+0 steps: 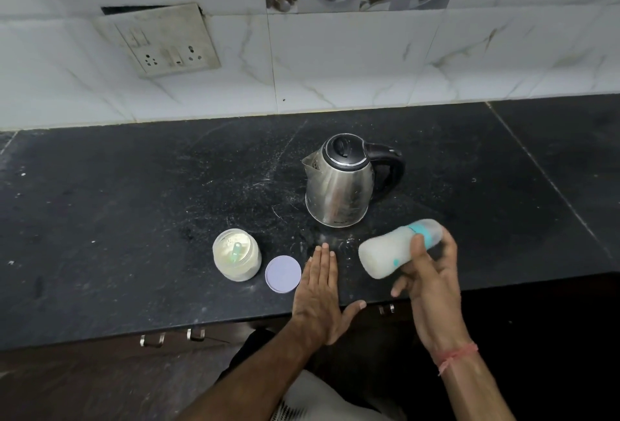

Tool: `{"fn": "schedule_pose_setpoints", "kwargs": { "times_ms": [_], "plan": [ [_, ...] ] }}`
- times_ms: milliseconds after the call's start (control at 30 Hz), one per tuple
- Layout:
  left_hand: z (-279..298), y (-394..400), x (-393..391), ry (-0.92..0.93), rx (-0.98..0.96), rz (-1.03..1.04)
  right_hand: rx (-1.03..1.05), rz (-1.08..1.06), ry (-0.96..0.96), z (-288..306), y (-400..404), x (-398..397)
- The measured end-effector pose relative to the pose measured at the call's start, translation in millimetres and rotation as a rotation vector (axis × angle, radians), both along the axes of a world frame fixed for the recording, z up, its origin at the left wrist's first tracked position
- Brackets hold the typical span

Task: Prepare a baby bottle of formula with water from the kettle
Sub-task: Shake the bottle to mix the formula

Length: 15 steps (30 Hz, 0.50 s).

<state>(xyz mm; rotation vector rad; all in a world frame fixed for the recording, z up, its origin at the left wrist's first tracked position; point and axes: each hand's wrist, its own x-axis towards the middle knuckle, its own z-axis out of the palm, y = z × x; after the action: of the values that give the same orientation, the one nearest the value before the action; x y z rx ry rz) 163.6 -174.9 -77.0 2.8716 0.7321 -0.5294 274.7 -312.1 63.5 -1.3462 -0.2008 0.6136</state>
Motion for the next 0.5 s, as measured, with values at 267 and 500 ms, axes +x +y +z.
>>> {"fn": "schedule_pose_setpoints", "kwargs": {
  "times_ms": [267, 500],
  "plan": [
    [1.0, 0.5, -0.8, -0.003, 0.002, -0.009, -0.024, 0.023, 0.041, -1.7, 3.6, -3.9],
    [1.0, 0.1, -1.8, -0.029, -0.017, 0.001, 0.0, 0.001, 0.053, -0.1, 4.7, -9.2]
  ]
}}
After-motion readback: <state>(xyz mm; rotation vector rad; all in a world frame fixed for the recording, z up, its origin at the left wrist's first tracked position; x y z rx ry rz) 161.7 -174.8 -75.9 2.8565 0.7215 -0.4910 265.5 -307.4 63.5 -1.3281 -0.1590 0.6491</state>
